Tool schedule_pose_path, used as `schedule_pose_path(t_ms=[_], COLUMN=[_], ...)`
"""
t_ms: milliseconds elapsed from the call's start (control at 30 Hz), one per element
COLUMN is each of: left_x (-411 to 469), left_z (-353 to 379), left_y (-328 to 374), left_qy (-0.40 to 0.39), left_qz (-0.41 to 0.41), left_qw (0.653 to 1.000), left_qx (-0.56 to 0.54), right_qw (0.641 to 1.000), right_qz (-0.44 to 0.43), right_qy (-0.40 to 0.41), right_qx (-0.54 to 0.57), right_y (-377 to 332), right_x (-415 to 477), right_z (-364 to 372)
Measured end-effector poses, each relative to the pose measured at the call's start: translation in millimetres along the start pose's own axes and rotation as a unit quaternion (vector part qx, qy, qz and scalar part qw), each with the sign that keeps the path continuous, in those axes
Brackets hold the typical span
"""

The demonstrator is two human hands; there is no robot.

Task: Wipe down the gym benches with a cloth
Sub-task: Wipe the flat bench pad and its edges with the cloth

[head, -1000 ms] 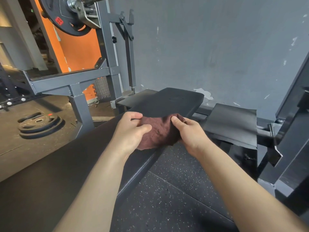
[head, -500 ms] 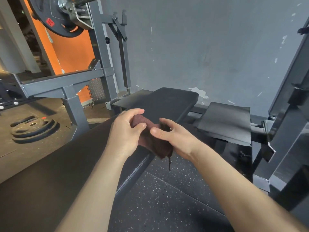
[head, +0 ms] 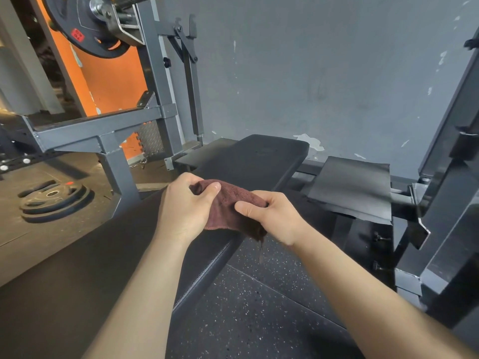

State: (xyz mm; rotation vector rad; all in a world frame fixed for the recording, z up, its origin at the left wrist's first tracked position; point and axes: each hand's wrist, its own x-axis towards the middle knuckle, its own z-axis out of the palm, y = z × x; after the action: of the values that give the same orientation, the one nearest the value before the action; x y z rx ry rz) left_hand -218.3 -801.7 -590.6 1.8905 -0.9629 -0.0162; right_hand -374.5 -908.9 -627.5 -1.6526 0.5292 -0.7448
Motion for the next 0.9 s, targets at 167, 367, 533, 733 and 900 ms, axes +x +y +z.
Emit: schedule_pose_path(t_ms=[167,367,533,733,900], left_x=[0.5,-3.1,-1.8,-2.8,-16.4], left_z=[1.2,1.1,2.0,5.3,7.1], left_y=[-0.6,1.7,2.8,3.4,20.4], left_qy=[-0.011,-0.072,-0.087,-0.063,-0.11], left_qz=[-0.008,-0.013,-0.008,-0.01,0.004], left_qw=[1.0,0.997,0.996,0.996,0.994], left_qx=[0.028,-0.002,0.032,0.063,0.012], right_qw=[0.987,0.98,0.982,0.978,0.981], right_qz=[0.05,0.099,0.082,0.077,0.09], right_qy=[0.071,0.154,0.167,0.19,0.141], right_qx=[0.136,0.074,-0.017,-0.045,0.097], right_y=[3.1,15.1,10.9,5.6,2.5], right_x=[4.0,8.8,3.1,5.0,7.0], right_z=[5.2,4.8,3.9,10.6,23.2])
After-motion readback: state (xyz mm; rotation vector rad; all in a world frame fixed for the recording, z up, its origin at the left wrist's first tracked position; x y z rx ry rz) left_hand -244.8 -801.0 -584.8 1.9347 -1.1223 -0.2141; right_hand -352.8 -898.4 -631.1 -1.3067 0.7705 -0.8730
